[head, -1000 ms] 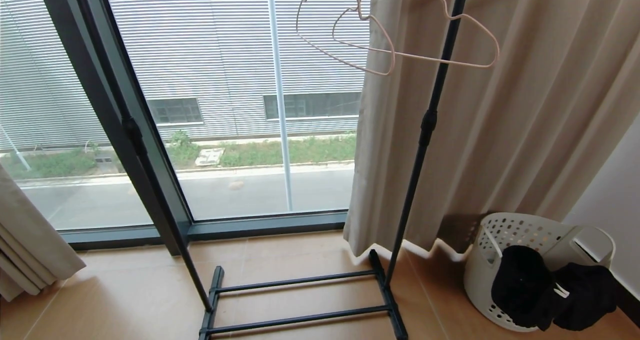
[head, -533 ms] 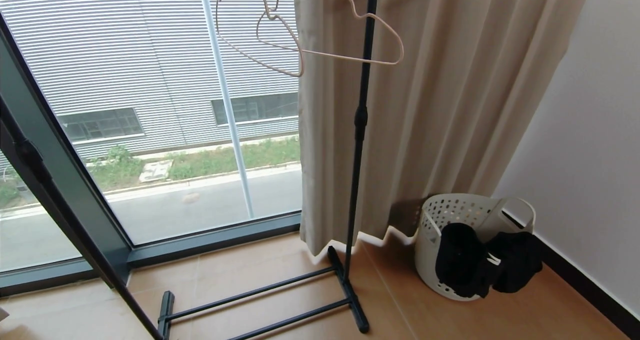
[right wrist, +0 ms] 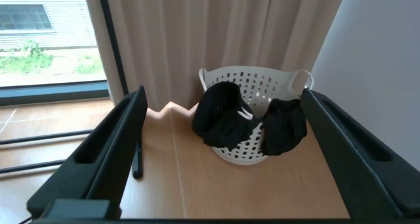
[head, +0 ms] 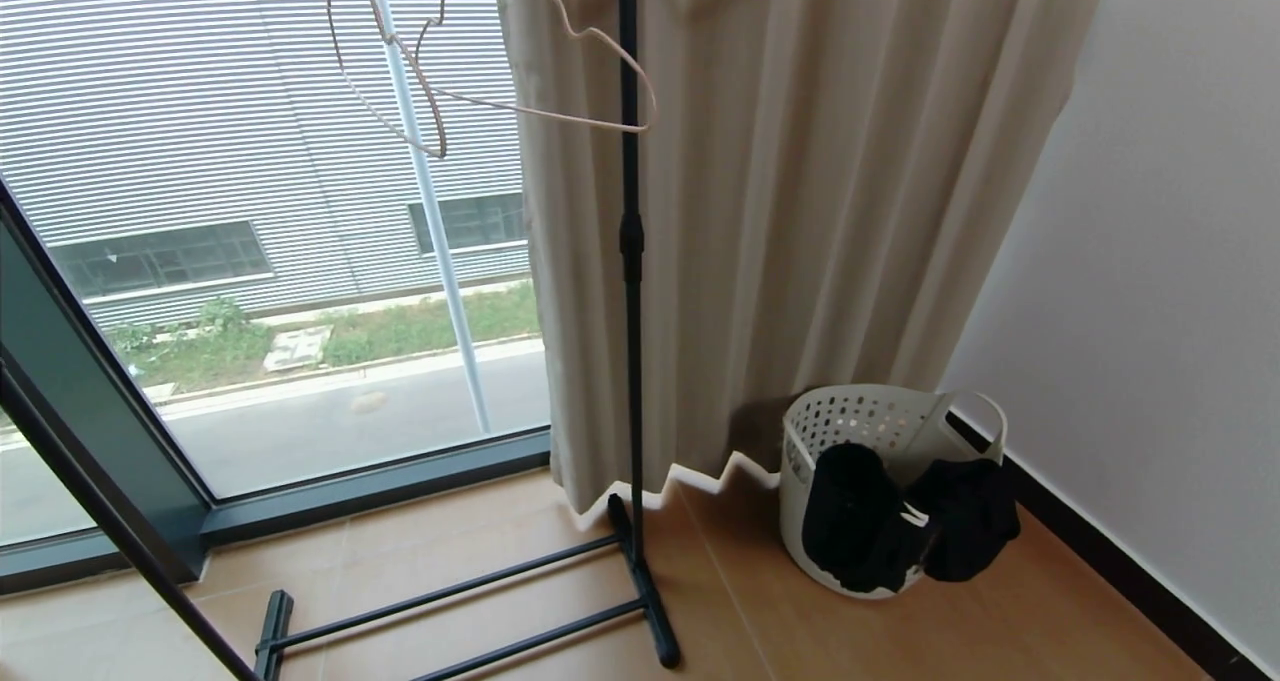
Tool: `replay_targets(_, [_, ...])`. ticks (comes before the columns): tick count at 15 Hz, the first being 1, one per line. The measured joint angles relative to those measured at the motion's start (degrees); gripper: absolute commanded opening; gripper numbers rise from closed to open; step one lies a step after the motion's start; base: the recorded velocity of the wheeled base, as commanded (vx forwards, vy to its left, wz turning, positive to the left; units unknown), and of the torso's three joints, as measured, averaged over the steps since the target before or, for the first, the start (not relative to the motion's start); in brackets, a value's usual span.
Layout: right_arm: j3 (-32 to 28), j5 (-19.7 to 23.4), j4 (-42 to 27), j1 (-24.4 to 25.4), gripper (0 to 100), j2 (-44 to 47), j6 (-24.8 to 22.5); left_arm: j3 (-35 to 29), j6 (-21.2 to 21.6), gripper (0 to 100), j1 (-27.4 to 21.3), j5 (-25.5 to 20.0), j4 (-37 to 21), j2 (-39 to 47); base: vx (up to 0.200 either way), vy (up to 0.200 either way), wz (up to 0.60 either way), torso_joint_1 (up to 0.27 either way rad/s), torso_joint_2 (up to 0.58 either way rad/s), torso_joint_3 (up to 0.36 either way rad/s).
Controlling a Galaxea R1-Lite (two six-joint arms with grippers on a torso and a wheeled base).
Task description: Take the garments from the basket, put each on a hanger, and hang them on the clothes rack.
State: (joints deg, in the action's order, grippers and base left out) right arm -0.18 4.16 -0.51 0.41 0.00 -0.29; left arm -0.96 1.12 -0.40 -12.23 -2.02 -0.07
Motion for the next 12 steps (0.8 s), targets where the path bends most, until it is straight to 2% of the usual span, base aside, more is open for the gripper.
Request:
replay_targets(6, [0.0, 0.0, 0.0, 0.0, 100, 0.0, 0.0, 0.0, 0.0, 100, 0.0, 0.0, 0.0, 0.0, 0.000, -0.200, 0.00, 0.002, 0.00, 0.002])
replay_targets(7, [0.0, 0.0, 0.0, 0.0, 100, 0.0, 0.0, 0.0, 0.1, 100, 0.0, 0.0, 0.0, 0.0, 0.200, -0.200, 0.00, 0.002, 0.00, 0.002])
replay_targets(10, [0.0, 0.0, 0.0, 0.0, 100, 0.0, 0.0, 0.0, 0.1, 100, 0.0, 0.0, 0.0, 0.0, 0.200, 0.000, 0.00, -0.001, 0.00, 0.006])
replay_targets(12, [0.0, 0.0, 0.0, 0.0, 100, 0.0, 0.1, 0.0, 0.1, 100, -0.1, 0.0, 0.0, 0.0, 0.000, -0.200, 0.00, 0.005, 0.00, 0.007])
